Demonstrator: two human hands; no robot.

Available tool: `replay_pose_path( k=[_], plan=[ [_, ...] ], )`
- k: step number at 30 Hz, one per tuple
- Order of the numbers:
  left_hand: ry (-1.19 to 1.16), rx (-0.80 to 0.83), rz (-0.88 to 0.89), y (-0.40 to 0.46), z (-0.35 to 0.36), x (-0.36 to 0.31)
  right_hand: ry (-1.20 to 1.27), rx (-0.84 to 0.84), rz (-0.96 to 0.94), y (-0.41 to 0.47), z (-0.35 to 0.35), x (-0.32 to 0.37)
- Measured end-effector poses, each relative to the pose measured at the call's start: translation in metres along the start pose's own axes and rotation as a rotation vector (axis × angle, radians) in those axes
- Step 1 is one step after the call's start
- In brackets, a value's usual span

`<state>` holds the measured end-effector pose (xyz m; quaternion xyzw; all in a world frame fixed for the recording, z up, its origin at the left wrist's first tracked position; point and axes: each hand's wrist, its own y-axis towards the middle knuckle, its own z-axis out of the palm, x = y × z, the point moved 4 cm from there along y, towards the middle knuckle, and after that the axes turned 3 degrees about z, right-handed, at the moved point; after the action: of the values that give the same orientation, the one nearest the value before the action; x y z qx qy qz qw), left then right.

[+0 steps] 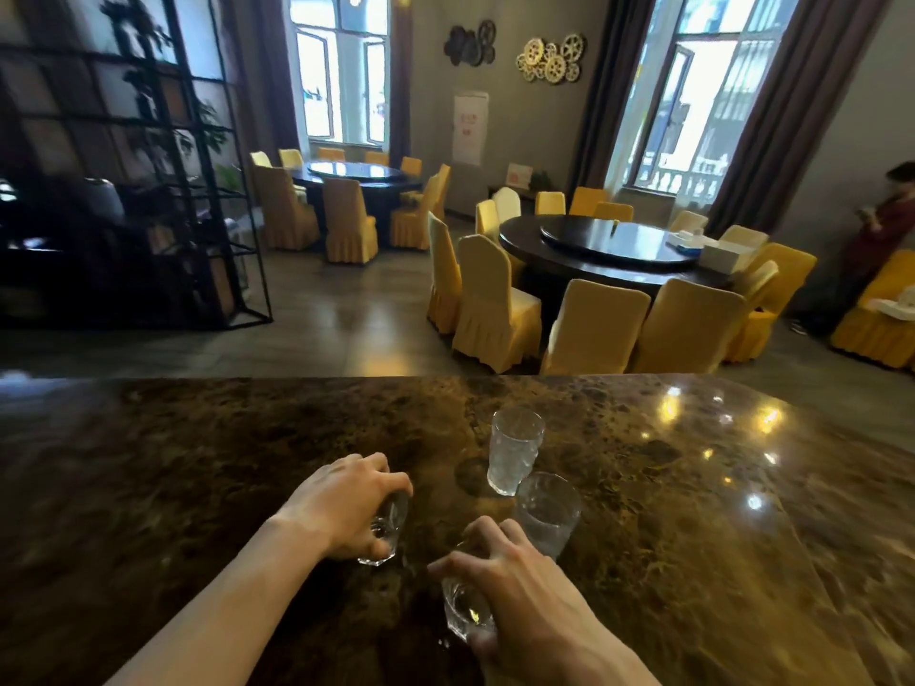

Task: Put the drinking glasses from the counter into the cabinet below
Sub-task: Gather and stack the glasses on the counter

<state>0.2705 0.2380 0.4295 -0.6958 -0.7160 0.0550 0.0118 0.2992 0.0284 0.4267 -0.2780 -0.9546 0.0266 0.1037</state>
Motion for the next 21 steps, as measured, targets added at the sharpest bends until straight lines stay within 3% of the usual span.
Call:
replay_pose_path(
  k=[10,21],
  plan=[
    [-0.02,-0.018,-0.22,-0.153,0.005,-0.105,0.012,-0.079,-0.04,-0.145,-0.018,-0.044],
    [-0.019,-0.059,-0.245,-0.232,0.013,-0.2,-0.032,-0.114,0.11,-0.259,-0.032,-0.072]
  ],
)
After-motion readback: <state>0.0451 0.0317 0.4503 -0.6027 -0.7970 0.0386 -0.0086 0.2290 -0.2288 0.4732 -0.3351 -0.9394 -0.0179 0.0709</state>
